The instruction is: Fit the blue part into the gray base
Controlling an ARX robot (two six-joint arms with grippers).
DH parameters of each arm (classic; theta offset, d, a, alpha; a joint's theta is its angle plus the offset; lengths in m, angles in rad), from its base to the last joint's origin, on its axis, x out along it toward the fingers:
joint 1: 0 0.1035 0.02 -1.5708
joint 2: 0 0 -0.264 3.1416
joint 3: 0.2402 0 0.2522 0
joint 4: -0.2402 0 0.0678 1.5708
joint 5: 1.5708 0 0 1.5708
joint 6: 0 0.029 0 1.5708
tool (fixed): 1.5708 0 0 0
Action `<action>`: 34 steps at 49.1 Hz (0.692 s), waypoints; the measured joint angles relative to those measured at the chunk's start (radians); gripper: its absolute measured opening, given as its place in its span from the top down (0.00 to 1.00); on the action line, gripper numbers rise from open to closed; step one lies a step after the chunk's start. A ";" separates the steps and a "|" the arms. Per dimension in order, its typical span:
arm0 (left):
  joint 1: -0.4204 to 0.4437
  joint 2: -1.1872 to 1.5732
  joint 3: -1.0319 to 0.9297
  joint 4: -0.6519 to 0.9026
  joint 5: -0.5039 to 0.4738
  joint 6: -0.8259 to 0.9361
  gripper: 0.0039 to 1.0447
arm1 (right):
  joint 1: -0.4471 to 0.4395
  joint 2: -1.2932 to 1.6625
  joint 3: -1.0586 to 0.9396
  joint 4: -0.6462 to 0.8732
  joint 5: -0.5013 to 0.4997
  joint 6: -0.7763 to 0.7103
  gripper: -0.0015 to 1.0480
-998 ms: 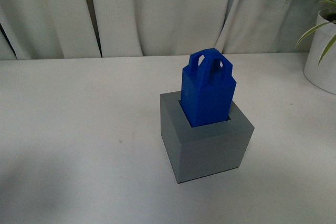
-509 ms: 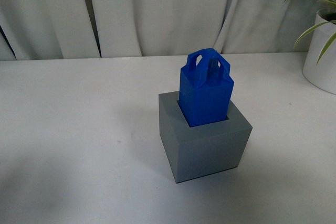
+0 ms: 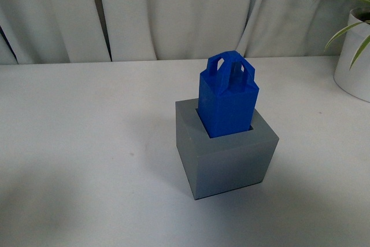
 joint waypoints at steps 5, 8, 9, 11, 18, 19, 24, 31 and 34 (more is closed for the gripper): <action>0.000 0.000 0.000 0.000 0.000 0.000 0.06 | 0.000 -0.051 -0.025 -0.021 0.000 0.001 0.98; 0.000 0.000 0.000 0.000 0.000 0.000 0.06 | 0.000 -0.066 -0.044 -0.015 0.000 0.001 0.98; 0.000 0.000 0.000 0.000 -0.001 0.000 0.06 | 0.000 -0.070 -0.044 -0.018 0.000 0.000 0.98; 0.000 0.000 0.000 0.000 0.000 0.000 0.06 | 0.000 -0.080 -0.044 -0.028 0.000 0.001 0.98; 0.000 0.000 0.000 0.000 0.000 0.000 0.06 | 0.000 -0.130 -0.044 -0.076 0.000 0.001 0.98; 0.000 0.000 0.000 0.000 0.000 0.000 0.06 | 0.000 -0.139 -0.044 -0.083 0.000 0.001 0.98; 0.000 0.000 0.000 0.000 0.000 0.000 0.06 | 0.000 -0.171 -0.044 -0.113 0.000 0.001 0.98; 0.000 0.000 0.000 0.000 0.000 0.000 0.06 | 0.000 -0.209 -0.044 -0.153 0.000 0.001 0.98; 0.000 0.000 0.000 0.000 0.000 0.000 0.06 | 0.000 -0.222 -0.044 -0.165 0.000 0.001 0.98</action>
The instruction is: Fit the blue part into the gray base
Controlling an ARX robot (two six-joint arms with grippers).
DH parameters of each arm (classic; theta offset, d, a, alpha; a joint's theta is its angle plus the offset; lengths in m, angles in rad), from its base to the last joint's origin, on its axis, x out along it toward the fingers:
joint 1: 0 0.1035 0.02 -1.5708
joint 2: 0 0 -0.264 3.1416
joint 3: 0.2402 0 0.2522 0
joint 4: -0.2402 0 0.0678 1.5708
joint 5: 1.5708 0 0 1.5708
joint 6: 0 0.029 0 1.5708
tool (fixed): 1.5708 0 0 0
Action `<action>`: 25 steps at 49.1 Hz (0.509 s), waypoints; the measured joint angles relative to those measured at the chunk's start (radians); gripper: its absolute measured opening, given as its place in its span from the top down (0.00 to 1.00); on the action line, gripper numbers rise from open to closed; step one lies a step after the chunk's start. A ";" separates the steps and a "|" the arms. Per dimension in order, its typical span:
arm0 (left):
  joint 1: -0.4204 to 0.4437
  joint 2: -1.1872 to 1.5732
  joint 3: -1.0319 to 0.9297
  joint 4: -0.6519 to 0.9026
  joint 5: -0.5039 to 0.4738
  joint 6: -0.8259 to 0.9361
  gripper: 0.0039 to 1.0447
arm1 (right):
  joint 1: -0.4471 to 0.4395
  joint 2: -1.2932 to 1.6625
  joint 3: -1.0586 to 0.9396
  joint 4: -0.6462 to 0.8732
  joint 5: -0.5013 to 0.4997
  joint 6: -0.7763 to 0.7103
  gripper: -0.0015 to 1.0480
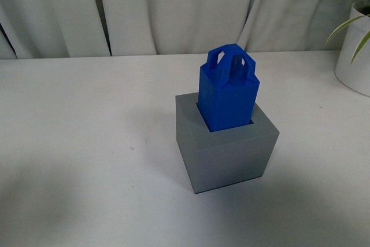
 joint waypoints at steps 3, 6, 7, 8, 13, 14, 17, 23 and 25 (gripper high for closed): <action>0.000 0.000 0.000 0.000 0.000 0.000 0.06 | 0.000 -0.014 0.000 -0.014 0.000 0.000 0.98; 0.000 0.000 0.000 0.000 0.000 0.000 0.06 | 0.000 -0.029 0.000 -0.031 0.000 0.000 0.98; 0.000 0.000 0.000 0.000 0.000 0.000 0.06 | 0.000 -0.034 0.000 -0.035 0.000 0.000 0.98; 0.000 0.000 0.000 0.000 0.000 0.000 0.06 | 0.000 -0.036 0.000 -0.037 0.000 0.000 0.98; 0.000 0.000 0.000 0.000 0.000 0.000 0.06 | 0.000 -0.056 0.000 -0.058 0.000 0.000 0.98; 0.000 0.000 0.000 0.000 0.000 0.000 0.06 | 0.000 -0.058 0.000 -0.060 0.000 0.000 0.98; 0.000 0.000 0.000 0.000 0.000 0.000 0.06 | 0.000 -0.070 0.000 -0.071 0.000 0.000 0.98; 0.000 0.000 0.000 0.000 0.000 0.000 0.06 | 0.000 -0.192 0.001 -0.230 -0.001 0.000 0.98; 0.000 0.000 0.000 0.000 0.000 0.000 0.06 | 0.000 -0.225 0.001 -0.242 -0.001 0.000 0.98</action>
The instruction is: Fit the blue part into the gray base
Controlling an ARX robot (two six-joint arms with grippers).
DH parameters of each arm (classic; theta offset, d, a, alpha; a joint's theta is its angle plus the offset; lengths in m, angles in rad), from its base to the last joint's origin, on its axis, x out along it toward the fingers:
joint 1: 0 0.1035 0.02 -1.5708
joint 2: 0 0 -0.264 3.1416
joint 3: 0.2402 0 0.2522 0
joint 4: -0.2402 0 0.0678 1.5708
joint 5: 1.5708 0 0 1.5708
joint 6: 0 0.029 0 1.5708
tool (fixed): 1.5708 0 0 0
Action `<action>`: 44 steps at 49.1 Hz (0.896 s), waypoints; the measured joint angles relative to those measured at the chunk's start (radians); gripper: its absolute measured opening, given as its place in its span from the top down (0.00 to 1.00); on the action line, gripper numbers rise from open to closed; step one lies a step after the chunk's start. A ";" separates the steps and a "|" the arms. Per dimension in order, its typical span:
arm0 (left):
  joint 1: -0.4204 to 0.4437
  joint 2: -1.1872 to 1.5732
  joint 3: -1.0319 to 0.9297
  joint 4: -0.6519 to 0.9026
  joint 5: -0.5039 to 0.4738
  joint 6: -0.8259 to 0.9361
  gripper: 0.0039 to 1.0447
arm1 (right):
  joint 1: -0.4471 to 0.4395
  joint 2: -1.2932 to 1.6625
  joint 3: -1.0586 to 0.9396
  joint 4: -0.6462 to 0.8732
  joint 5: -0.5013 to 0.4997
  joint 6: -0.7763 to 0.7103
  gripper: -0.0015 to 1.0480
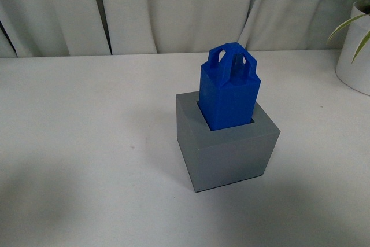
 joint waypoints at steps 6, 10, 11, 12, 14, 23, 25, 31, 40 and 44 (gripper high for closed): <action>0.000 0.000 0.000 0.000 0.000 0.000 0.06 | 0.000 -0.015 0.000 -0.004 0.000 0.000 0.98; 0.000 0.000 0.000 0.000 0.000 0.000 0.06 | 0.000 -0.015 0.000 -0.005 0.000 0.000 0.98; 0.000 0.000 0.000 0.000 0.000 0.000 0.06 | 0.000 -0.015 0.000 -0.005 0.000 0.000 0.98; 0.000 0.000 0.000 0.000 0.000 0.000 0.06 | 0.000 -0.015 0.000 -0.005 0.000 -0.001 0.98; 0.000 0.000 0.000 0.000 0.000 0.000 0.06 | 0.000 -0.016 0.000 -0.005 0.000 0.000 0.91; 0.000 0.000 0.000 0.000 0.000 0.000 0.06 | 0.000 -0.016 0.000 -0.005 0.000 0.000 0.55; 0.000 0.000 0.000 0.000 0.000 0.000 0.06 | 0.000 -0.016 0.000 -0.005 0.000 0.000 0.46; 0.000 0.000 0.000 0.000 0.000 0.000 0.06 | 0.000 -0.016 0.000 -0.005 0.000 0.000 0.27; 0.000 0.000 0.000 0.000 0.000 0.000 0.06 | 0.000 -0.016 0.000 -0.005 0.000 0.001 0.05; 0.000 0.000 0.000 0.000 0.000 0.000 0.06 | 0.000 -0.016 0.000 -0.005 0.000 0.000 0.08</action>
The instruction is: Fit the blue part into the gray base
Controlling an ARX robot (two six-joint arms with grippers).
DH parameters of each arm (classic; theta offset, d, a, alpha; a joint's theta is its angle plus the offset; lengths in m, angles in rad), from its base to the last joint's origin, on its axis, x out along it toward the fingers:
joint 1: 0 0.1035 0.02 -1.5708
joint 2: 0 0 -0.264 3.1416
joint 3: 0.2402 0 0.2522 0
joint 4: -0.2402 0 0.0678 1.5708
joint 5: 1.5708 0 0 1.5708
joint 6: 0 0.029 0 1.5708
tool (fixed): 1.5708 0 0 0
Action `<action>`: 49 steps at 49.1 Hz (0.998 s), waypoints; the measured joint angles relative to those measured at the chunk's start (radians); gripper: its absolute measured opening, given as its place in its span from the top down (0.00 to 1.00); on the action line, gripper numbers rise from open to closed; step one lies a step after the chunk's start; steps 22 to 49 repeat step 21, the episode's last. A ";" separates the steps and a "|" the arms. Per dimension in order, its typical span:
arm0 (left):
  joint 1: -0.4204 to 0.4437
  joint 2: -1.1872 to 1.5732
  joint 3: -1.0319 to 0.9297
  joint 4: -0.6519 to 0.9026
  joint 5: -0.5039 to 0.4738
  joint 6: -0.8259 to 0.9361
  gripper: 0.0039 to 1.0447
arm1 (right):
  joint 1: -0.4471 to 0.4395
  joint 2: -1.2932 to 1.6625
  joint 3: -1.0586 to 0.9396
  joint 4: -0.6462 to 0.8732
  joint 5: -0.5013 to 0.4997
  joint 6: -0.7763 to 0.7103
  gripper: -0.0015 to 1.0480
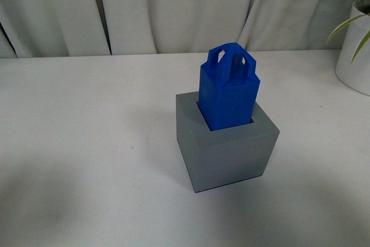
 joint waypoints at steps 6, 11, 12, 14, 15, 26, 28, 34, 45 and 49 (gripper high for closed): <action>0.000 0.000 0.000 0.000 0.000 0.000 0.06 | 0.000 0.000 0.000 0.000 0.000 0.000 0.07; 0.000 0.000 0.000 0.000 0.000 0.000 0.06 | 0.000 0.000 0.000 0.000 0.000 0.000 0.07; 0.000 0.000 0.000 0.000 0.000 0.000 0.06 | 0.000 0.000 0.000 0.000 0.000 0.000 0.07; 0.000 0.000 0.000 0.000 0.000 0.000 0.06 | 0.000 0.000 0.000 0.000 0.000 0.000 0.07; 0.000 0.000 0.000 0.000 0.000 0.000 0.06 | 0.000 0.000 0.000 0.000 0.000 0.000 0.07; 0.000 0.000 0.000 0.000 0.000 0.000 0.06 | 0.000 0.000 0.000 0.000 0.000 0.000 0.07; 0.000 0.000 0.000 0.000 0.000 0.000 0.06 | 0.000 0.000 0.000 0.000 0.000 0.000 0.07; 0.000 0.000 0.000 0.000 0.000 0.000 0.06 | 0.000 0.000 0.000 0.000 0.000 0.000 0.07; 0.000 0.000 0.000 0.000 0.000 0.000 0.06 | 0.000 0.000 0.000 0.000 0.000 0.000 0.07; 0.000 0.000 0.000 0.000 0.000 0.000 0.06 | 0.000 0.000 0.000 0.000 0.000 0.000 0.07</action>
